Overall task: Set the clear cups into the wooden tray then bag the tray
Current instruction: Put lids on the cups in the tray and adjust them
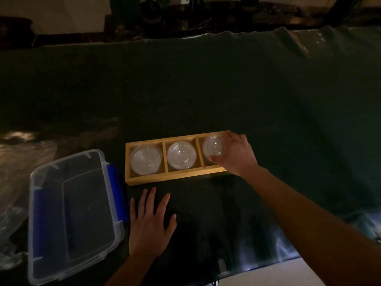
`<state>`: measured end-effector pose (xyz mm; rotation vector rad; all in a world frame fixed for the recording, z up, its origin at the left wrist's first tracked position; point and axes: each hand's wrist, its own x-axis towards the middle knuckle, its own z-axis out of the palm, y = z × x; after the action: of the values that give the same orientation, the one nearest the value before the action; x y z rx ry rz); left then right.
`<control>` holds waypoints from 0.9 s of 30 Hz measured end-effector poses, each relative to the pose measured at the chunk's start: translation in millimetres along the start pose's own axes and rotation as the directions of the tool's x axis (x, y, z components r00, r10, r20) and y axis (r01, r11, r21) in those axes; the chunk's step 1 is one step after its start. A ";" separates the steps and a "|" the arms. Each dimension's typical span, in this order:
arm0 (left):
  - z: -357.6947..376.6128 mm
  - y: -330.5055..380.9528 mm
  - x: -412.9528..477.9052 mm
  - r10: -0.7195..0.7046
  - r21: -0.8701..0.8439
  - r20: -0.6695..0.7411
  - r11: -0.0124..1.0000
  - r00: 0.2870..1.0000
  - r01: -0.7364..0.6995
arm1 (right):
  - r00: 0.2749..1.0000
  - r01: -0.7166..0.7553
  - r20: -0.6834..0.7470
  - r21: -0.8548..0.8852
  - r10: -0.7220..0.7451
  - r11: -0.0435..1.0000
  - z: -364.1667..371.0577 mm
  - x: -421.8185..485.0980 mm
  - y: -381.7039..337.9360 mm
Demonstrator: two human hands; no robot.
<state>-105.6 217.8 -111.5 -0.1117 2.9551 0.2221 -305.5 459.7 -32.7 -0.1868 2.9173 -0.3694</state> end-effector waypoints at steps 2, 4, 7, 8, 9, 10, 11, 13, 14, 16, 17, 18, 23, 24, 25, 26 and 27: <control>0.4 0.1 -0.1 0.002 -0.001 -0.009 1.000 1.000 -0.002 | 1.000 -0.024 -0.006 0.059 0.025 0.998 1.6 -1.1 0.4; 0.5 -0.3 -0.2 0.006 -0.004 -0.017 1.000 1.000 -0.006 | 0.999 -0.044 0.000 0.089 0.044 0.995 1.7 -0.5 1.2; 0.8 -0.9 -0.3 0.006 -0.001 -0.018 1.000 1.000 -0.006 | 0.999 -0.050 0.007 0.087 0.049 0.995 2.4 1.4 2.3; 0.8 -0.8 -0.2 0.005 -0.002 -0.019 1.000 1.000 -0.005 | 0.999 -0.052 0.008 0.089 0.052 0.995 2.8 1.6 2.1; 0.8 -0.9 -0.1 0.005 -0.005 -0.018 1.000 1.000 -0.005 | 0.998 -0.055 0.007 0.094 0.055 0.994 3.0 1.6 1.7; 0.9 -1.0 -0.1 0.005 -0.009 -0.015 1.000 1.000 -0.005 | 0.998 -0.056 0.004 0.100 0.056 0.993 3.2 1.6 1.4; 0.8 -1.0 -0.1 0.006 -0.013 -0.012 1.000 1.000 -0.006 | 0.999 -0.054 0.000 0.103 0.054 0.993 3.6 1.4 1.3; 0.3 -0.3 0.1 0.008 -0.018 -0.008 1.000 1.000 -0.008 | 0.999 -0.049 -0.010 0.099 0.050 0.994 4.3 0.0 1.7; -0.1 0.0 0.0 0.008 -0.021 -0.006 1.000 1.000 -0.008 | 0.999 -0.044 -0.014 0.097 0.046 0.994 4.4 -0.6 2.1; -1.3 0.8 -0.4 0.007 -0.028 -0.006 1.000 1.000 -0.007 | 0.999 -0.034 -0.025 0.098 0.037 0.995 5.2 -1.4 2.7; -2.0 1.0 -0.5 0.007 -0.027 -0.007 1.000 1.000 -0.007 | 0.999 -0.031 -0.027 0.099 0.034 0.995 5.4 -1.9 2.7; -2.3 1.2 -0.6 0.008 -0.028 -0.008 1.000 1.000 -0.008 | 0.999 -0.030 -0.028 0.099 0.033 0.995 5.3 -2.3 2.7; -3.1 0.3 -0.7 0.009 -0.032 -0.009 0.999 1.000 -0.009 | 0.999 -0.013 -0.043 0.094 0.017 0.995 5.0 -5.5 1.9; -2.6 -0.4 -0.6 0.010 -0.028 -0.007 1.000 1.000 -0.010 | 0.999 -0.005 -0.047 0.084 0.009 0.996 5.9 -5.9 1.4; -2.0 -0.9 -0.5 0.011 -0.023 -0.006 1.000 1.000 -0.011 | 0.999 0.000 -0.053 0.076 0.004 0.997 6.9 -6.3 1.1; -0.9 -1.4 -0.3 0.010 -0.018 -0.002 1.000 1.000 -0.010 | 0.998 0.001 -0.059 0.075 0.003 0.997 8.0 -6.4 0.9; 0.3 -1.8 0.1 0.006 -0.015 0.004 1.000 1.000 -0.006 | 0.998 0.000 -0.064 0.078 0.005 0.997 8.8 -6.3 0.7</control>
<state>-105.5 216.0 -112.0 -0.1037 2.9508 0.2444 -297.6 459.2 -40.1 -0.1623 2.9587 -0.4969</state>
